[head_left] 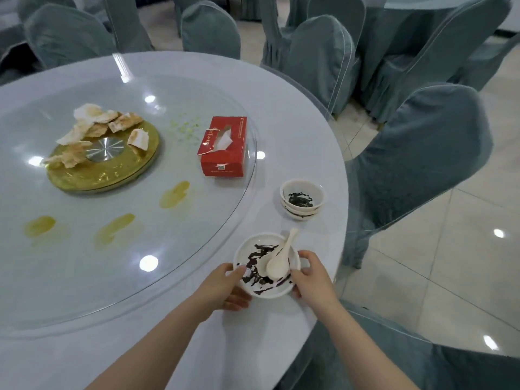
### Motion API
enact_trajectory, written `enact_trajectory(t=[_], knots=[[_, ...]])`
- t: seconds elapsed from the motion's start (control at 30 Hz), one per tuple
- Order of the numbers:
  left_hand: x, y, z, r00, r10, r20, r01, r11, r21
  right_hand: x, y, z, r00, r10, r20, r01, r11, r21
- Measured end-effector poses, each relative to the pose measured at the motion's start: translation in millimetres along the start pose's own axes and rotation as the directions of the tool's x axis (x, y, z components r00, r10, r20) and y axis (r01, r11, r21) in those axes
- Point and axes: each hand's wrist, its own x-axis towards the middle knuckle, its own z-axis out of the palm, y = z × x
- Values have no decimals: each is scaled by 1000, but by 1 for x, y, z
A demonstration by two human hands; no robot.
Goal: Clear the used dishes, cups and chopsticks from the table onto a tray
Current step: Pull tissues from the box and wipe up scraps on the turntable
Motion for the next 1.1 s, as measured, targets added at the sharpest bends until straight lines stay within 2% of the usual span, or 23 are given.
enact_trajectory(t=[0.1,0.17,0.3,0.43,0.53,0.67,0.87,0.97,1.1], knots=[[4,3,-2,997,77,-32,-78,997,-24,8,-8,2,992,-55,116,56,998,-5],[5,5,-7,990,128,-61,-133,988,-80,16,-13,2,990,-45,130,42,999,24],[2,12,-19,976,174,-128,-199,957,-212,36,-29,-4,998,65,-25,-58,977,207],[-4,25,-34,962,201,-185,-250,921,-299,67,-63,-8,984,169,-59,-130,901,414],[-10,33,-49,947,217,-235,-287,902,-322,92,-84,-9,957,280,-76,-207,842,498],[-18,30,-74,928,209,-310,-314,885,-343,110,-87,-4,931,357,-73,-281,833,477],[-29,13,-106,895,157,-416,-336,852,-401,102,-80,-1,914,364,-178,-276,881,384],[-39,5,-118,875,141,-462,-363,824,-436,84,-77,12,936,320,-144,-249,895,369],[-59,-3,-141,841,163,-517,-426,788,-445,47,-94,45,977,213,-11,-206,954,219]])
